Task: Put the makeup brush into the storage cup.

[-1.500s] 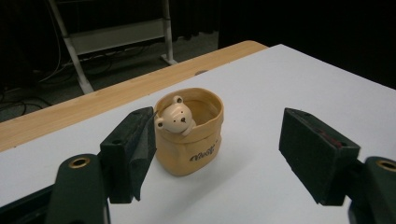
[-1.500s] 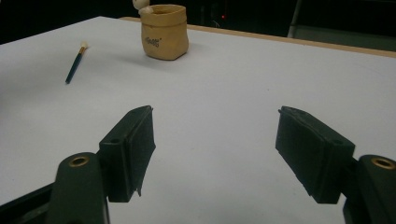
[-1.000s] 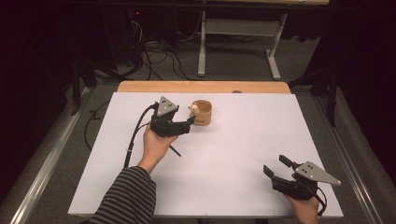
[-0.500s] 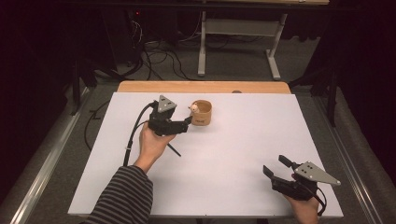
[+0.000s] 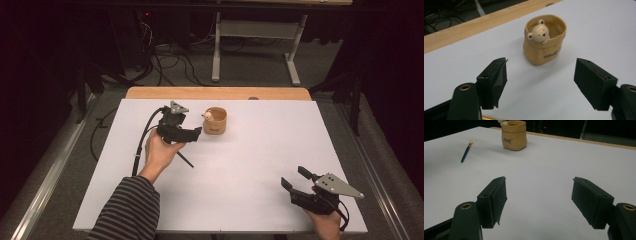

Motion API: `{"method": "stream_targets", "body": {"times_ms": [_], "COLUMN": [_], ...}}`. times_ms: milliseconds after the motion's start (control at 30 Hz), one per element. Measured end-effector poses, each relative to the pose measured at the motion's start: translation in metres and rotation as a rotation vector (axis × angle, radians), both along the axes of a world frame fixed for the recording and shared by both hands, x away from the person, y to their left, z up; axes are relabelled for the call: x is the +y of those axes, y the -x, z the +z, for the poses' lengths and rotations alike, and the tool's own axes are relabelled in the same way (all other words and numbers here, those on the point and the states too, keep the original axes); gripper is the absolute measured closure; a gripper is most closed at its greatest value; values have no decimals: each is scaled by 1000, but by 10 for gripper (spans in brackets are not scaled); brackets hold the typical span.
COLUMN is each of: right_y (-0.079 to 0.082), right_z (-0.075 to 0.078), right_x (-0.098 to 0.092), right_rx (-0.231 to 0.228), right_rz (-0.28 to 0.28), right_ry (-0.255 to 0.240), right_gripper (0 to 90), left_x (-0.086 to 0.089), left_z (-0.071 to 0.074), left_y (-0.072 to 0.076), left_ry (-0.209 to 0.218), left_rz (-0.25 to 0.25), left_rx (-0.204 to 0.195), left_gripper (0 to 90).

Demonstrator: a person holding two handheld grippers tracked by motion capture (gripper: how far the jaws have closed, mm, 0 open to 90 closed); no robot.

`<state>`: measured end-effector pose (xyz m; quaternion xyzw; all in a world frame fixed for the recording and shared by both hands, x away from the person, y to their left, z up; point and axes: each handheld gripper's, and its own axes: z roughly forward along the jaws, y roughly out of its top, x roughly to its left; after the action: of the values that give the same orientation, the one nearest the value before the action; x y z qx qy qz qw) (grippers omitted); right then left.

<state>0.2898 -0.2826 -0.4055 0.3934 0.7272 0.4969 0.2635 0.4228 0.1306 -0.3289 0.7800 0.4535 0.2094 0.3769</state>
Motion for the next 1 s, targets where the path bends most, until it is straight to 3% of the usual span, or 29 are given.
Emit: {"method": "stream_targets", "body": {"times_ms": [500, 733, 1000], "right_y": [0, 0, 0], "right_z": [0, 0, 0], "right_x": [0, 1, 1], "right_rx": [3, 3, 2], "right_rz": [2, 2, 3], "right_ry": [10, 12, 17], "right_gripper": [300, 300, 301], "left_x": [6, 5, 3], "left_z": [-6, -8, -13], "left_y": [-9, -10, -13], "left_ry": [-38, -55, -72], "left_rz": [55, 58, 79], "left_rx": [158, 190, 266], "left_gripper": [257, 256, 261]}}
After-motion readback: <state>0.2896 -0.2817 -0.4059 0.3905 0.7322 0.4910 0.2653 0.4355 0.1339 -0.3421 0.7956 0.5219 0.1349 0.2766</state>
